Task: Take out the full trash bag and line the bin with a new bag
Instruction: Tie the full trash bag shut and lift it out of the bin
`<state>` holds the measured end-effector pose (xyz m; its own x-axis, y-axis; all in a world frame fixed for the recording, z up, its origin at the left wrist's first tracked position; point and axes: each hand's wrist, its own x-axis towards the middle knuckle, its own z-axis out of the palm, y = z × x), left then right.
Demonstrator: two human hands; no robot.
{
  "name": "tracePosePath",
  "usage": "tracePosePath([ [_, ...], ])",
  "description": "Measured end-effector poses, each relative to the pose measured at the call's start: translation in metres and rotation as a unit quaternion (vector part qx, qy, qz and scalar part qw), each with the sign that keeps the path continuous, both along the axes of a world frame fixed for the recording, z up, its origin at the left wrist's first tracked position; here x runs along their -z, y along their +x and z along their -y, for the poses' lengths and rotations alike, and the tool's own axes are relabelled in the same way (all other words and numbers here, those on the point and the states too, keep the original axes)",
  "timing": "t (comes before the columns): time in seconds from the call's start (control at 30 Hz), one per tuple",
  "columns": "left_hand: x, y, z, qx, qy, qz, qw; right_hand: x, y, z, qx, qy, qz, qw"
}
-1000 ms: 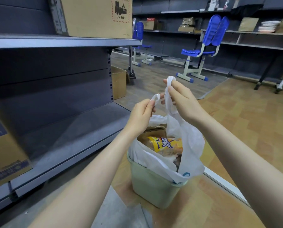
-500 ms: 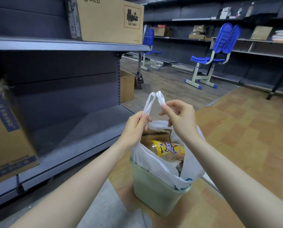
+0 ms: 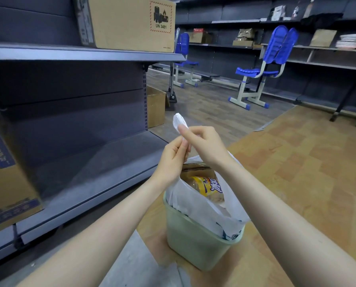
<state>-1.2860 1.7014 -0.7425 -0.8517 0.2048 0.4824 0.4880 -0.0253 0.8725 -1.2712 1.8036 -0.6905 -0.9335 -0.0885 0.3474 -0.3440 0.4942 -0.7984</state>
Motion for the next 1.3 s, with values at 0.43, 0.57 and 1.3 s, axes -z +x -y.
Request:
tracePosePath([
  [0.43,-0.010,-0.019,0.038,0.149,-0.027,0.127,0.980,-0.005,0.000,-0.020,-0.119,-0.023,0.046,0.992],
  [0.57,-0.010,-0.024,0.041,0.118,0.032,0.210,0.970,-0.017,0.002,-0.027,-0.093,0.271,0.013,0.958],
  [1.3,-0.013,-0.019,0.040,-0.031,-0.157,-0.036,0.986,-0.001,0.002,-0.025,0.043,0.215,-0.294,0.930],
])
